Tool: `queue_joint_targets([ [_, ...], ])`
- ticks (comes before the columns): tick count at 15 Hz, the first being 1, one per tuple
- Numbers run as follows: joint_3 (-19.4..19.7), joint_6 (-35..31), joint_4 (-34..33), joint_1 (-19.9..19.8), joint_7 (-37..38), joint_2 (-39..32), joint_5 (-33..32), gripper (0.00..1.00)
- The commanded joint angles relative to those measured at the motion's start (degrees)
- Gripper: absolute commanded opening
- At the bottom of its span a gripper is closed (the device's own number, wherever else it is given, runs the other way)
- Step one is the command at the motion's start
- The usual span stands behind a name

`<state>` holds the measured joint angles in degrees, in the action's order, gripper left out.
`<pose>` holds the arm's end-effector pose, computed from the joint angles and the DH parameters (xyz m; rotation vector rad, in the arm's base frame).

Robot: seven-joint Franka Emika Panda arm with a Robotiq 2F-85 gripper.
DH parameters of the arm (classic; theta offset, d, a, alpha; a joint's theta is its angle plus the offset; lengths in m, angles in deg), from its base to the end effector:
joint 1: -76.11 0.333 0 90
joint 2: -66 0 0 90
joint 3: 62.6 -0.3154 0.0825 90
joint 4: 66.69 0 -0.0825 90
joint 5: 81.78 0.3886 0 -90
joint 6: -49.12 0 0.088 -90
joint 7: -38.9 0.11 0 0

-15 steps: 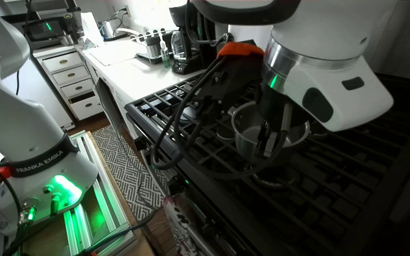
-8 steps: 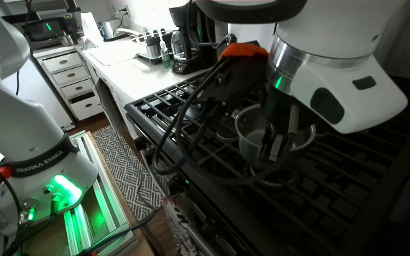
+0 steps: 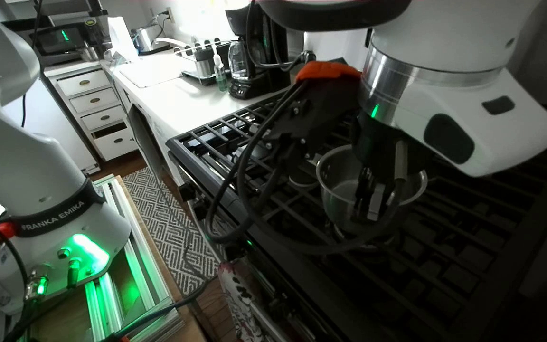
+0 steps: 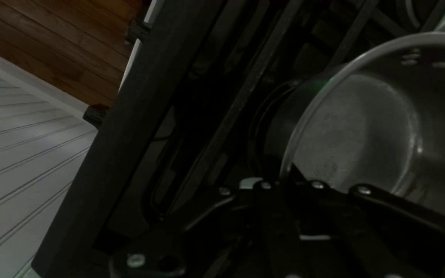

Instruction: Move the pot to the right

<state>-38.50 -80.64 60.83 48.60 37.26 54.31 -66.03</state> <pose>0.3354 -0.4126 0.2714 -2.5655 1.5061 0.1082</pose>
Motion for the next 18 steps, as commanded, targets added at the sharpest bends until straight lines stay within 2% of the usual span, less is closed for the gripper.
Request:
queue_joint_targets([
  [1, 0.0, 2.3, 0.1, -0.5, -0.6, 0.6, 0.2, 0.02],
  [10, 0.7, 4.6, -0.3, -1.1, -0.9, 0.6, -0.5, 0.02],
  [11, 0.8, 4.3, -0.3, -1.0, -0.7, 0.5, -0.7, 0.07],
  [12, 0.8, 3.7, -0.2, -0.9, -0.4, 0.5, -0.8, 0.32],
  [14, 0.7, 3.7, -0.2, -0.9, -0.4, 0.4, -0.6, 0.4],
  [18, 0.8, 3.2, 0.0, -1.1, -1.1, 1.0, 0.5, 0.67],
])
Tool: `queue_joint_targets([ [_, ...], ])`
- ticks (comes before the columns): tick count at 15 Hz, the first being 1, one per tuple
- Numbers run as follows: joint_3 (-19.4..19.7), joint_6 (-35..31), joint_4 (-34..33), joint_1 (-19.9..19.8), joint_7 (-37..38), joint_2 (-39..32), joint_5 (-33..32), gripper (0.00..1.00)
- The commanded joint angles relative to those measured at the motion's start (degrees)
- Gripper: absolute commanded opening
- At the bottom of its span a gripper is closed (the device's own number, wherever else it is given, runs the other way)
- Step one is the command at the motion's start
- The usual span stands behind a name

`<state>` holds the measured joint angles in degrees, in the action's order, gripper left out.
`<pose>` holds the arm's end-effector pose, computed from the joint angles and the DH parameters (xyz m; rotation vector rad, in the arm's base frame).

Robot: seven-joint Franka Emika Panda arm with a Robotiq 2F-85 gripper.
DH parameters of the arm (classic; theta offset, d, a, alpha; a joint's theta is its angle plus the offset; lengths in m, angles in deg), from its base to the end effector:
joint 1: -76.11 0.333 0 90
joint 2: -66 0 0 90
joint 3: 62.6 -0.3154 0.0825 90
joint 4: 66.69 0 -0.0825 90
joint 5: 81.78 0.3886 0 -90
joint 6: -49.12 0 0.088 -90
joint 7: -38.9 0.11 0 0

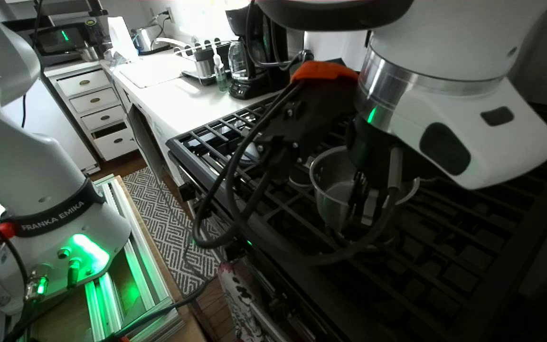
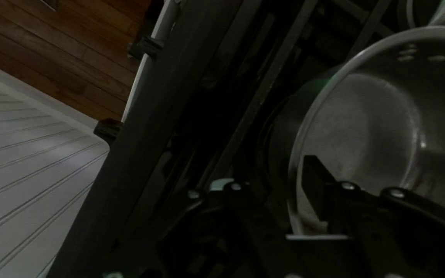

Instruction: Move the pot to the right

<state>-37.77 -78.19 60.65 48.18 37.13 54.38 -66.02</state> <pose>0.3259 -0.4153 0.2708 -2.5350 1.5139 0.1517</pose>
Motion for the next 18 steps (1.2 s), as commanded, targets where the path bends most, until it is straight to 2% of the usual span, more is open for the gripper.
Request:
queue_joint_targets([
  [1, 0.0, 0.6, 0.4, -0.7, -1.3, 1.4, 0.9, 0.73],
  [5, 0.2, 1.6, -0.2, -0.1, 0.7, 3.4, -0.1, 1.0],
  [8, 0.3, 0.1, -0.1, 1.3, 3.9, 6.7, -3.3, 1.0],
  [11, -0.3, -2.1, 0.6, 3.3, 8.4, 11.9, -9.2, 1.0],
  [15, -2.1, -3.7, 1.1, 4.9, 14.1, 17.7, -17.5, 1.0],
  [18, -3.8, -3.3, 1.4, 5.2, 17.5, 21.0, -21.4, 1.0],
])
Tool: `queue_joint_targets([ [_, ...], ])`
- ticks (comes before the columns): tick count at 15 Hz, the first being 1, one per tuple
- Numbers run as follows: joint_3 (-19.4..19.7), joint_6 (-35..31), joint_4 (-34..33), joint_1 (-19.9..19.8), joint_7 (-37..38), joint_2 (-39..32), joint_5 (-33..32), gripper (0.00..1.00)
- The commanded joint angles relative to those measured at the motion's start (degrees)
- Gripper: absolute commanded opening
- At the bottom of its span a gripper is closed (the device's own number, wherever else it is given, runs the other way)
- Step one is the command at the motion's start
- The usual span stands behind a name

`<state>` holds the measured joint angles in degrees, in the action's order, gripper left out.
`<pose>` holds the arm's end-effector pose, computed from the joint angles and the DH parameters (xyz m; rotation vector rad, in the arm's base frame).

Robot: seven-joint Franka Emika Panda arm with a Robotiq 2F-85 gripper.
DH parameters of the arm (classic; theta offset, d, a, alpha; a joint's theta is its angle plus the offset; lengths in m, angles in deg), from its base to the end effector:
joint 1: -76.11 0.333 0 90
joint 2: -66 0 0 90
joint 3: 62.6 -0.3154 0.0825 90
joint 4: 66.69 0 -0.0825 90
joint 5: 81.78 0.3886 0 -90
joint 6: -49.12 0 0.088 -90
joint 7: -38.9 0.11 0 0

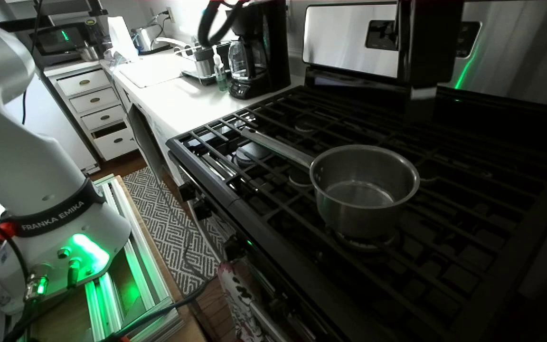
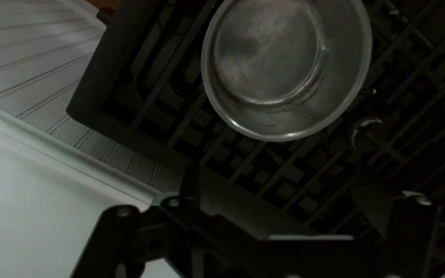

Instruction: Move the pot to the right

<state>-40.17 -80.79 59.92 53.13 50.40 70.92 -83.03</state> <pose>0.3719 -0.3812 0.4206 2.7421 -1.4650 0.2111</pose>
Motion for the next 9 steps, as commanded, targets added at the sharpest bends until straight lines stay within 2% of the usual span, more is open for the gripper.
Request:
queue_joint_targets([
  [1, -2.0, -0.8, 2.3, 0.1, 5.4, 5.2, -5.5, 1.0],
  [3, -2.7, -0.4, 2.5, 0.1, 5.1, 6.3, -5.8, 1.0],
  [4, -2.1, 0.3, 0.3, 0.1, 3.4, 3.6, -3.8, 1.0],
  [9, -2.5, 0.3, 0.6, 0.1, 3.4, 4.6, -4.0, 1.0],
])
